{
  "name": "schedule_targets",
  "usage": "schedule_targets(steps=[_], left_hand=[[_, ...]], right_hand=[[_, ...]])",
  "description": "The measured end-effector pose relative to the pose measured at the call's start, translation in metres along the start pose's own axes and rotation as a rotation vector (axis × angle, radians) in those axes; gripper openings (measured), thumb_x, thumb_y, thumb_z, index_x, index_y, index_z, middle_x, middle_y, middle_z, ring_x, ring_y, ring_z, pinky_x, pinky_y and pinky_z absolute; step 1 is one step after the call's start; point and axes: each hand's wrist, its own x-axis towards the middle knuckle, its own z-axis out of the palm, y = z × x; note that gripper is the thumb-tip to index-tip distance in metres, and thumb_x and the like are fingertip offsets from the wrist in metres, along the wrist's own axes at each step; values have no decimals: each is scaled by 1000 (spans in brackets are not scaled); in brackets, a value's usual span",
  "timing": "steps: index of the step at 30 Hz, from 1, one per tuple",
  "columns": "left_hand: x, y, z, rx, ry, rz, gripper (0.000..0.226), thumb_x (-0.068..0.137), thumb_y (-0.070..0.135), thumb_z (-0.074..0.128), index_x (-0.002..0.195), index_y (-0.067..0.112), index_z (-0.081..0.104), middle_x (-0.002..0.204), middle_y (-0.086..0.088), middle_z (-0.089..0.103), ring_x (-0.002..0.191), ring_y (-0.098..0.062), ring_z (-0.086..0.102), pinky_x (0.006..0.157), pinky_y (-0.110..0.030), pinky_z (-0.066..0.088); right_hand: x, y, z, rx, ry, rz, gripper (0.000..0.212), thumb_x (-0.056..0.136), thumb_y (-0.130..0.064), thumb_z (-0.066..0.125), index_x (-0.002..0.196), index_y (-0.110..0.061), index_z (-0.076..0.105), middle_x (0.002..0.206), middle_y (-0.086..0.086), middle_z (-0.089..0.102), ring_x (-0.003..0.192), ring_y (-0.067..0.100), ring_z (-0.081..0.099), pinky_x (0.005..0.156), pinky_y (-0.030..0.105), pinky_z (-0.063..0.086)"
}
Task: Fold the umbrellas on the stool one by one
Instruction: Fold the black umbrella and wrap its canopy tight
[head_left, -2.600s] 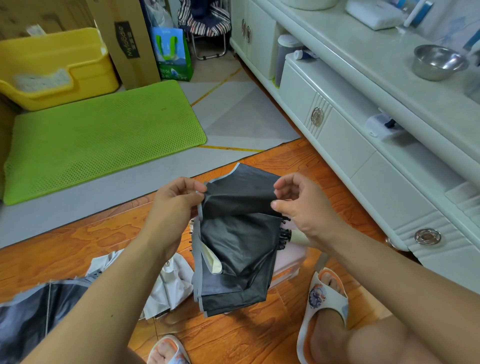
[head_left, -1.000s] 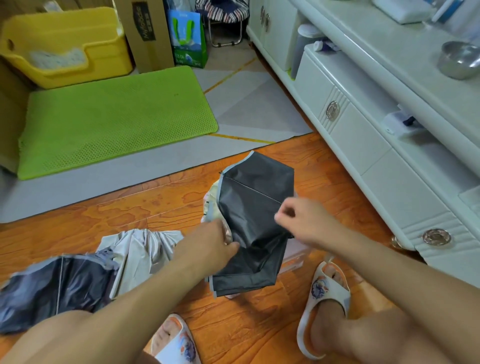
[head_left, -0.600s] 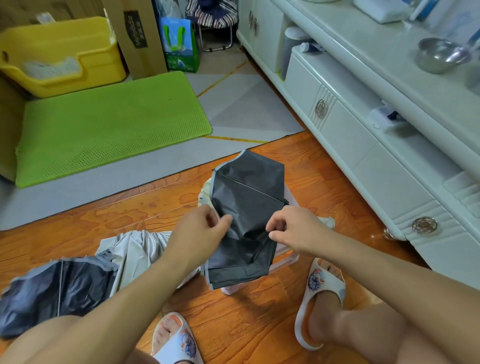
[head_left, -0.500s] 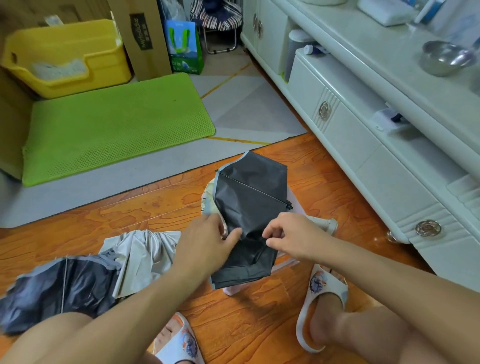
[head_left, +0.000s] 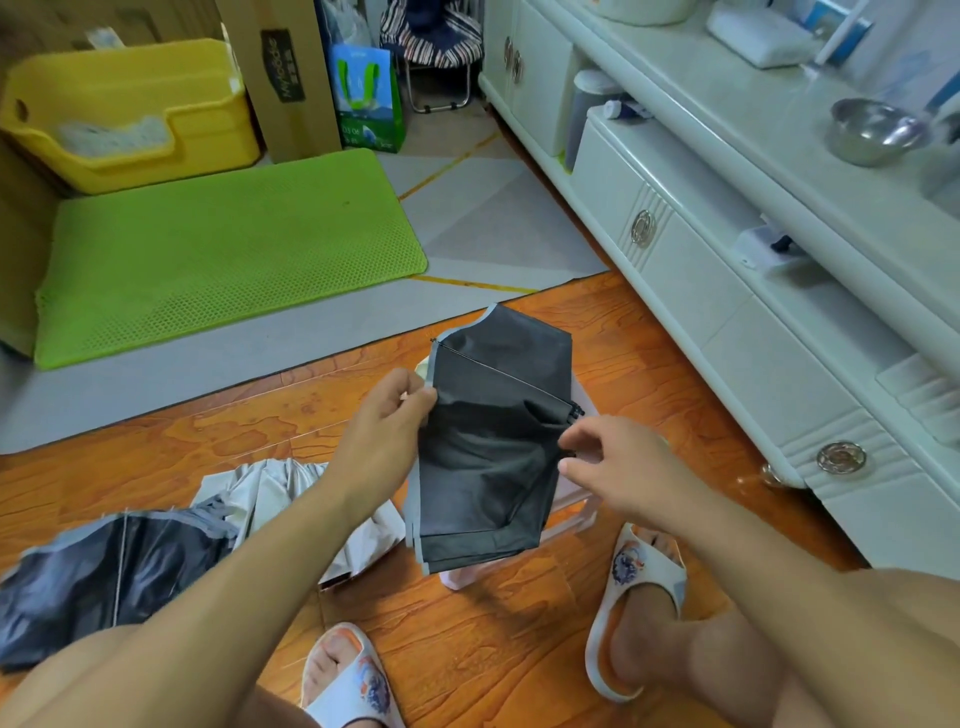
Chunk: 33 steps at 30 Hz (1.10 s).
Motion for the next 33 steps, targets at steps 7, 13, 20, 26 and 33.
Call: schedule_targets(steps=[7,13,20,26,33], left_hand=[[9,6,4,-141,-11,14,27,105,26,50,79,17,48,82,-6,49,81,-17,46,79,-37,38],[13,2,1,-231,-13,-19,24,95,31,55,75,19,51,84,-10,52,84,-22,49,84,-43,40],[13,2,1,-233,-55,-8,23,97,27,56,76,18,53,82,-8,51,82,-21,47,83,-42,38],[12,2,3,-283,-50,-10,23,102,17,53,79,12,53,77,-7,52,77,-20,47,80,-39,39],[11,0,1,-295,-95,6,21,98,21,56,81,8,54,76,-3,57,76,-19,51,78,-38,40]], right_hand=[[15,-12,10,29,330,-79,40,89,-30,74,124,-22,55,118,-7,50,110,12,50,93,31,48],[18,-8,15,-32,172,-96,24,92,-35,70,113,-22,69,110,-5,66,105,17,62,89,34,52],[27,0,9,78,80,22,43,93,-29,71,134,-25,60,131,-6,64,121,16,60,102,35,49],[28,-3,12,508,89,12,20,86,-9,76,99,-16,63,106,-3,70,103,14,65,97,38,52],[33,-4,10,679,49,51,24,84,6,66,96,-15,62,100,8,70,96,26,65,93,42,51]])
